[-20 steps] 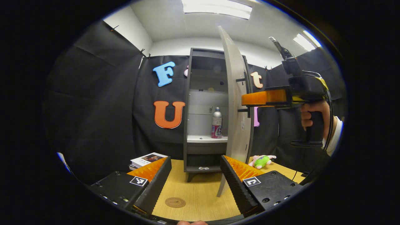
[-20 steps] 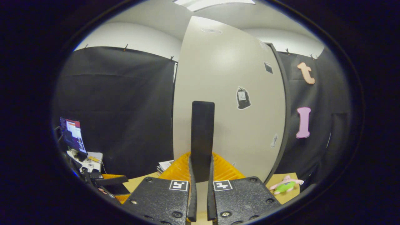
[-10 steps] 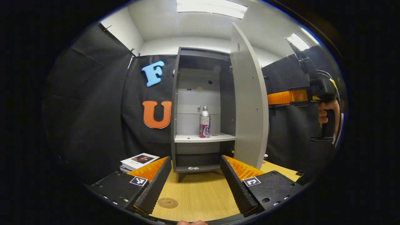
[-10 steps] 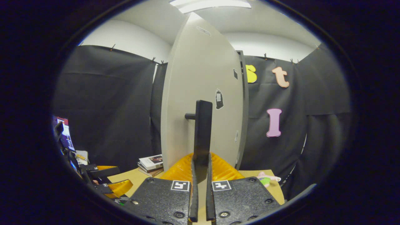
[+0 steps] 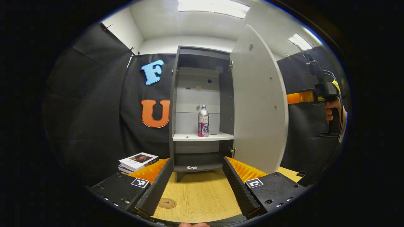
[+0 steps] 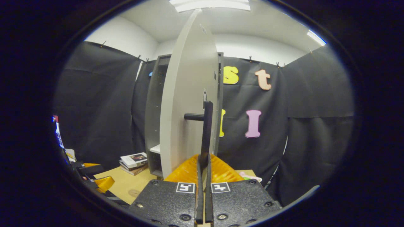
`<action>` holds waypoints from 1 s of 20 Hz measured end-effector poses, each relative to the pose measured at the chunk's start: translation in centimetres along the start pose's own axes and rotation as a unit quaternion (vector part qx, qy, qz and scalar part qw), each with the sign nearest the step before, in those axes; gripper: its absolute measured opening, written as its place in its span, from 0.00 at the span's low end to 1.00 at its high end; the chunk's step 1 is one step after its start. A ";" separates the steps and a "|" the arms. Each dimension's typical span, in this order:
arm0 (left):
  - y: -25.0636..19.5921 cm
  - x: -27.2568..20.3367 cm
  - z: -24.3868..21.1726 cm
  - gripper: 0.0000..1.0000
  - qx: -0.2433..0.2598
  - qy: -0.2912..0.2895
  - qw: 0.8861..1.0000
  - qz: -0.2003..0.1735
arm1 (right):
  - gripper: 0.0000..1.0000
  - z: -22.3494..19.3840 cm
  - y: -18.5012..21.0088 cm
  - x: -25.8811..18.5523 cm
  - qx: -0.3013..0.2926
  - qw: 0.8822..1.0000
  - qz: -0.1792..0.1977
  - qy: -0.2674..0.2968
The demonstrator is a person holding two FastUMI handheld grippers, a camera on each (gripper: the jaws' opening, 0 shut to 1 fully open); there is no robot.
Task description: Open the cabinet door with the right hand, grasp the bottle in the cabinet with the left hand and place it on the coaster, then close the cabinet door with the right hand.
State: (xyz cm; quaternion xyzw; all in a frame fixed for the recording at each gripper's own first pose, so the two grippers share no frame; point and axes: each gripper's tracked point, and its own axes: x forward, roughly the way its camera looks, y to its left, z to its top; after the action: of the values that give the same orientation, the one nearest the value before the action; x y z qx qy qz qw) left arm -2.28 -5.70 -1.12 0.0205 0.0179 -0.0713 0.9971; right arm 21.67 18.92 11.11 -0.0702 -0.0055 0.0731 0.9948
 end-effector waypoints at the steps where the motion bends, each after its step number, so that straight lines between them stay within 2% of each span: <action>1: 0.0 0.0 0.0 0.95 -0.003 0.001 1.000 0.001 | 0.05 -0.6 -0.5 0.1 -0.007 1.000 -0.016 0.003; 3: -0.1 -0.1 -0.1 0.95 -0.006 0.003 1.000 0.000 | 0.04 -0.8 -1.6 -0.1 -0.020 0.999 -0.046 0.004; 8: -1.1 0.0 -0.3 0.95 -0.018 0.010 1.000 -0.011 | 0.04 -1.2 -0.8 0.0 0.017 0.999 -0.043 0.005; 12: -1.9 0.6 -0.3 0.95 -0.021 0.012 0.999 -0.021 | 0.04 -1.3 -1.3 -2.2 0.025 0.999 -0.044 -0.005; 15: -2.9 3.4 0.8 0.95 -0.026 0.003 0.998 -0.050 | 0.04 0.1 -5.1 -4.1 0.023 0.992 -0.118 -0.038; 16: -3.0 4.5 1.6 0.95 -0.024 -0.002 0.998 -0.056 | 0.04 0.1 -6.2 -3.9 0.022 0.990 -0.132 -0.040; 17: -3.0 5.8 2.2 0.95 -0.022 -0.007 0.998 -0.059 | 0.15 -0.3 -6.4 -4.3 0.026 0.990 -0.136 -0.036; 18: -2.9 7.1 2.8 0.95 -0.021 -0.012 0.998 -0.060 | 0.42 -0.8 -6.4 -4.3 0.033 0.990 -0.132 -0.030; 19: -2.7 8.6 3.1 0.95 -0.020 -0.014 0.998 -0.059 | 0.45 -1.2 -6.3 -4.0 0.043 0.991 -0.127 -0.022; 20: -2.5 10.4 3.7 0.95 -0.019 -0.020 0.998 -0.058 | 0.52 -1.7 -6.2 -3.6 0.050 0.991 -0.121 -0.017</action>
State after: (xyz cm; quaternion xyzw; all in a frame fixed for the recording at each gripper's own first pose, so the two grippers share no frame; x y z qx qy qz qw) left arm 7.73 -9.82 2.07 -0.0009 0.0005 -0.1291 0.9916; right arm 19.07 12.09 10.34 -0.0176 -0.0268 -0.0461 0.9984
